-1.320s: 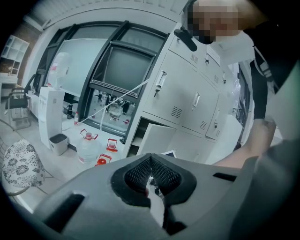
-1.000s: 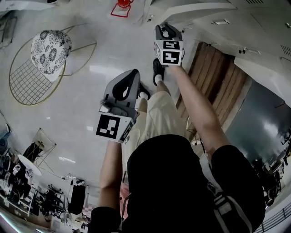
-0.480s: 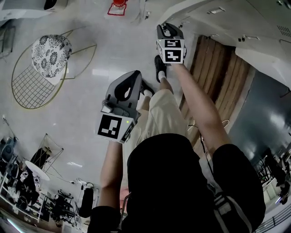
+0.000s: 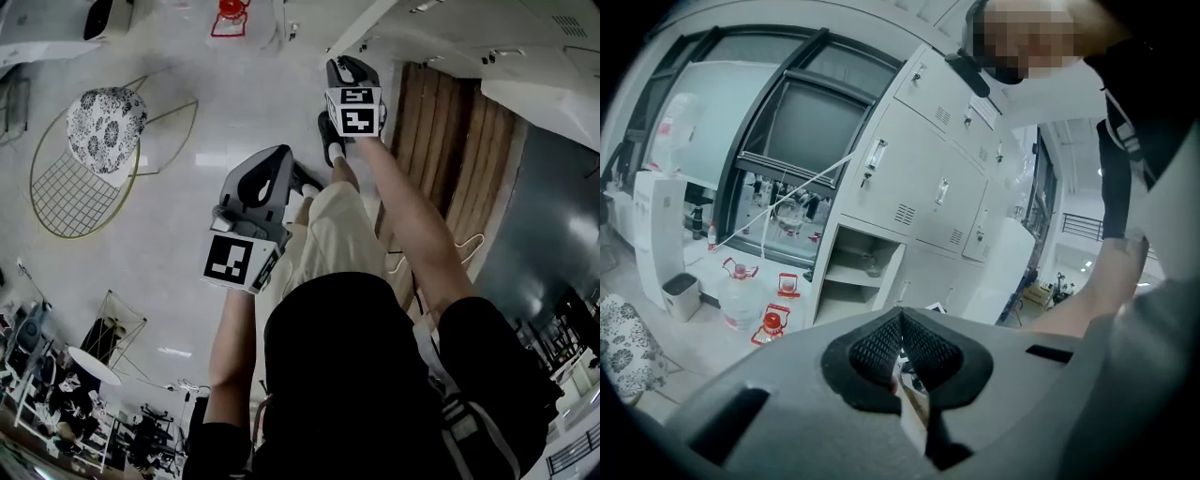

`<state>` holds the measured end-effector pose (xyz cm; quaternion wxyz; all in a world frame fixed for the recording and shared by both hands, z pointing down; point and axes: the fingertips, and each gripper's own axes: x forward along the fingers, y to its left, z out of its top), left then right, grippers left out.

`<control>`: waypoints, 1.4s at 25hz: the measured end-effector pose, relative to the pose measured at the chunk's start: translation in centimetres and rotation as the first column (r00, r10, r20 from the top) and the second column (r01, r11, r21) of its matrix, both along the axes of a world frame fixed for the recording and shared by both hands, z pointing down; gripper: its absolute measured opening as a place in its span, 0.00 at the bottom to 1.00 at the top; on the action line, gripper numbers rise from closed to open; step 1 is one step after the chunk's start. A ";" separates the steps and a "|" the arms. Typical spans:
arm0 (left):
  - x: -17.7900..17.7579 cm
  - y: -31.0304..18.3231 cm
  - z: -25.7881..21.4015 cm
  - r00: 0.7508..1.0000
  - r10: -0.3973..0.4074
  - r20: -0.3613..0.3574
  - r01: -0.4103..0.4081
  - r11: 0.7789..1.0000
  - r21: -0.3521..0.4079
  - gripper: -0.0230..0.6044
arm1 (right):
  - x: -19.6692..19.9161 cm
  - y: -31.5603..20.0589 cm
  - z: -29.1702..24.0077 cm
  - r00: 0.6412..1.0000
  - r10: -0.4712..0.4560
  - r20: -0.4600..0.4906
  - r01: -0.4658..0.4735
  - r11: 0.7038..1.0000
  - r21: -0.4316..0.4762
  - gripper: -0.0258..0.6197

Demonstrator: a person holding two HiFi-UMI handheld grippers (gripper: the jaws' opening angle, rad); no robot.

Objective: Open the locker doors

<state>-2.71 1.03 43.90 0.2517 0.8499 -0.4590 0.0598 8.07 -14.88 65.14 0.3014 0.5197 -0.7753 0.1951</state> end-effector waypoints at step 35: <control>7.3 1.8 -0.3 0.982 0.186 -0.023 -0.185 0.982 0.025 0.06 | 15.3 5.2 -0.3 0.968 0.218 -0.127 -0.219 0.976 0.008 0.09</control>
